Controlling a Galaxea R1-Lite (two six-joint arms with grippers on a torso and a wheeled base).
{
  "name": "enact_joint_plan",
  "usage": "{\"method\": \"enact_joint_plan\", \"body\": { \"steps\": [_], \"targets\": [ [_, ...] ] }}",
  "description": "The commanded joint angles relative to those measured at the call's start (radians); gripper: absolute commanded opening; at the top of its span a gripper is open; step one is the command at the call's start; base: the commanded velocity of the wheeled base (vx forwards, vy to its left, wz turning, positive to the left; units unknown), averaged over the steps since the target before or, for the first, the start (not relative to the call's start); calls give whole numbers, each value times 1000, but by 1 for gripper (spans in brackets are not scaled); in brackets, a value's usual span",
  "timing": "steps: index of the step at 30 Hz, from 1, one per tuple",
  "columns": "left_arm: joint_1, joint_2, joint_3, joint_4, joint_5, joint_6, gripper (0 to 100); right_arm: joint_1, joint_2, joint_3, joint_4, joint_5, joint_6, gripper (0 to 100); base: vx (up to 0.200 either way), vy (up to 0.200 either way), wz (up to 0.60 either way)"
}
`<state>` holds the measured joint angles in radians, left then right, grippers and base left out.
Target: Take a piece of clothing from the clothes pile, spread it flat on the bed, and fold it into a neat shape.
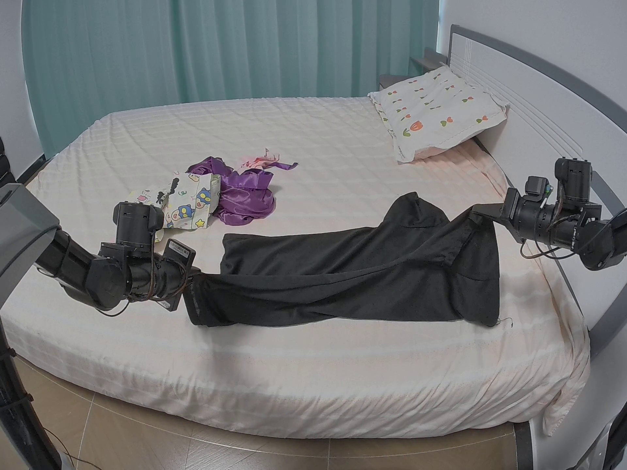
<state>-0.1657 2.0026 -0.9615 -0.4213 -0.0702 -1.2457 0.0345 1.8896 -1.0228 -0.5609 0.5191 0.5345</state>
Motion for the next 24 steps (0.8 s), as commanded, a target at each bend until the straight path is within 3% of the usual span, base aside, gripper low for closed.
{"method": "enact_joint_plan", "body": {
  "steps": [1, 4, 5, 9, 13, 14, 17, 21, 22, 24],
  "targets": [
    [2, 104, -86, -1, 17, -52, 0, 7, 143, -46, -63, -42, 38, 0, 0, 0, 0],
    [2, 125, -114, -7, 15, -63, 0, 7, 192, -62, -94, -64, 42, 0, 0, 0, 0],
    [2, 125, -114, -7, 15, -63, 100, 7, 192, -62, -94, -64, 42, 100, 0, 0, 0],
    [3, 163, -161, -5, 0, -75, 100, 7, 266, -80, -145, -85, 75, 100, 0, 0, 0],
    [3, 206, -187, -5, 7, -87, 100, 7, 324, -85, -257, -122, 171, 100, 0, 0, 0],
    [5, 203, -180, -4, 6, -87, 100, 7, 341, -100, -294, -169, 213, 100, 0, 0, 0],
    [14, 176, -164, 4, 0, -81, 100, -2, 333, -94, -301, -231, 274, 100, 0, 0, 0],
    [26, 107, -115, 4, -10, -52, 100, -19, 293, -62, -294, -257, 309, 100, 0, 0, 0],
    [34, 70, -92, 6, -20, -29, 100, -39, 283, -69, -294, -317, 334, 100, 0, 0, 0],
    [37, 38, -72, 7, -22, -21, 100, -44, 283, -74, -295, -372, 368, 100, 0, 0, 0]
  ]
}}
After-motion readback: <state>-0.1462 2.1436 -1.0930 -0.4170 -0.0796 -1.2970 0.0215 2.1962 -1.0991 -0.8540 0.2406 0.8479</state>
